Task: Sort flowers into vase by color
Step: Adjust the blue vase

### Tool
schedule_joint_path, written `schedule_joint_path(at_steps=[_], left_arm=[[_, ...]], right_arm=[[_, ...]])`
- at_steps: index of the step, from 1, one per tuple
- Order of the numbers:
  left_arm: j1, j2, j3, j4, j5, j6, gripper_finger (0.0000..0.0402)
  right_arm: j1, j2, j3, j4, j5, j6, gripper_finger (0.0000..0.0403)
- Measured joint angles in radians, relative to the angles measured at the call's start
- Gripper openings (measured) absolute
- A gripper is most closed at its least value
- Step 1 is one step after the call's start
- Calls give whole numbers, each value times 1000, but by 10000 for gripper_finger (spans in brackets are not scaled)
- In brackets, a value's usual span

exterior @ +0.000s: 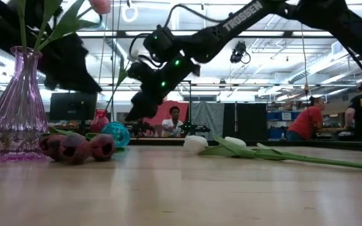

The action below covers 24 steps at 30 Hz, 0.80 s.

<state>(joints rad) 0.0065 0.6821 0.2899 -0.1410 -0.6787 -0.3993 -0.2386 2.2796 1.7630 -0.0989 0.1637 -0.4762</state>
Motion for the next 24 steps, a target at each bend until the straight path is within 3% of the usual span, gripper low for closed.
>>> schedule_joint_path(at_steps=[4, 8, 15, 24], left_arm=[[33, 97, 0, 42, 3, -24, 182], [62, 193, 0, 104, 44, -23, 182], [116, 370, 0, 182, 45, -35, 182], [193, 575, 0, 363, 49, -79, 182]], right_arm=[[-26, -71, 0, -82, -127, 78, 347], [-41, -134, -86, -82, -121, 91, 347], [-45, -193, -292, 156, -164, 125, 347], [-29, -187, -351, 249, -239, 179, 347]])
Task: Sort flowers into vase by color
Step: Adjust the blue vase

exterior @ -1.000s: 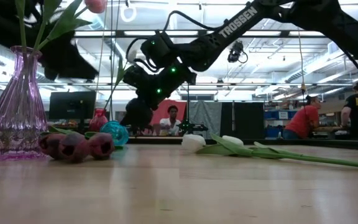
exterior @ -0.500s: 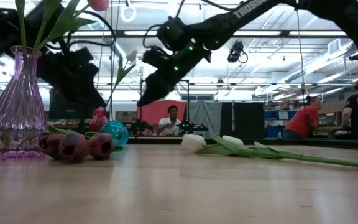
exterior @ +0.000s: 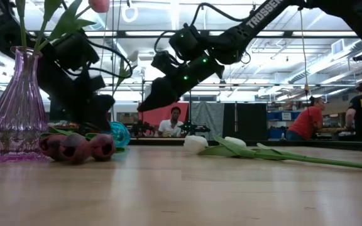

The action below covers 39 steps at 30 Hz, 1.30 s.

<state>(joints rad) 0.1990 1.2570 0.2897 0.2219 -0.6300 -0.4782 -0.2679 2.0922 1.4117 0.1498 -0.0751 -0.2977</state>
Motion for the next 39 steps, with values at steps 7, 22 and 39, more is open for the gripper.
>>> schedule_joint_path(at_steps=[7, 22, 39], left_arm=[[19, 129, 0, 186, 70, 30, 182], [16, 306, 17, 505, 263, 233, 182], [-49, 57, 15, 244, 265, 294, 182]], right_arm=[[19, 0, 0, -10, 4, -5, 347], [7, -11, 0, -94, 73, 32, 347], [31, -1, 6, -45, 77, -67, 347]])
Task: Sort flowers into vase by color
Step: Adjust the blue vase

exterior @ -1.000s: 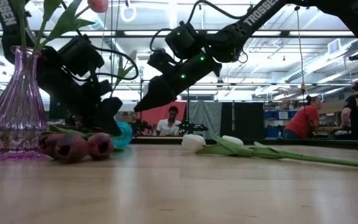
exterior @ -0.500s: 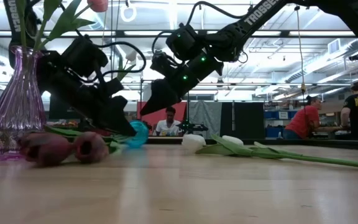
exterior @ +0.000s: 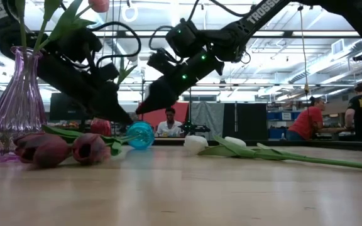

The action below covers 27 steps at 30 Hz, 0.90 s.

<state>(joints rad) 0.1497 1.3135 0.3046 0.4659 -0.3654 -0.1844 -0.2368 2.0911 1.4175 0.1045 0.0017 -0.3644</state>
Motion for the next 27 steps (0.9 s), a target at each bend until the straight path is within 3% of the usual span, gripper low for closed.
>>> schedule_joint_path(at_steps=[7, 13, 24, 27], left_arm=[[0, -97, -1, -106, -104, 12, 182], [0, -180, -8, -148, -177, 43, 182], [-2, -444, -108, -188, -217, -6, 182], [-2, -503, -109, -227, -216, -10, 182]], right_arm=[[-59, 0, 144, -319, -84, -180, 349], [-72, 4, 231, -416, -135, -349, 358], [-79, 204, 590, -679, -132, -464, 348], [-84, 234, 664, -712, -176, -468, 344]])
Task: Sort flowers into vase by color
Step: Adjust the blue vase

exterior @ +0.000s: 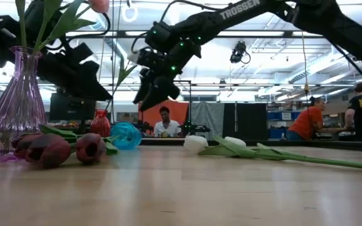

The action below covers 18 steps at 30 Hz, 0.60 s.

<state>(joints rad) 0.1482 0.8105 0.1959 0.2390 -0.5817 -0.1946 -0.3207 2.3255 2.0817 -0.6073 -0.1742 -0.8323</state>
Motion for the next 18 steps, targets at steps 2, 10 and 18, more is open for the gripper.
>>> schedule_joint_path(at_steps=[2, 10, 18], left_arm=[[0, -29, 0, -14, 2, -4, 182], [3, -54, 0, -161, -13, -176, 182], [3, 69, 0, -145, -53, -251, 182]], right_arm=[[-7, 24, 28, -13, -48, 10, 341], [-19, 127, 81, 46, -52, 28, 334], [-7, 98, 86, 0, -37, 28, 334]])
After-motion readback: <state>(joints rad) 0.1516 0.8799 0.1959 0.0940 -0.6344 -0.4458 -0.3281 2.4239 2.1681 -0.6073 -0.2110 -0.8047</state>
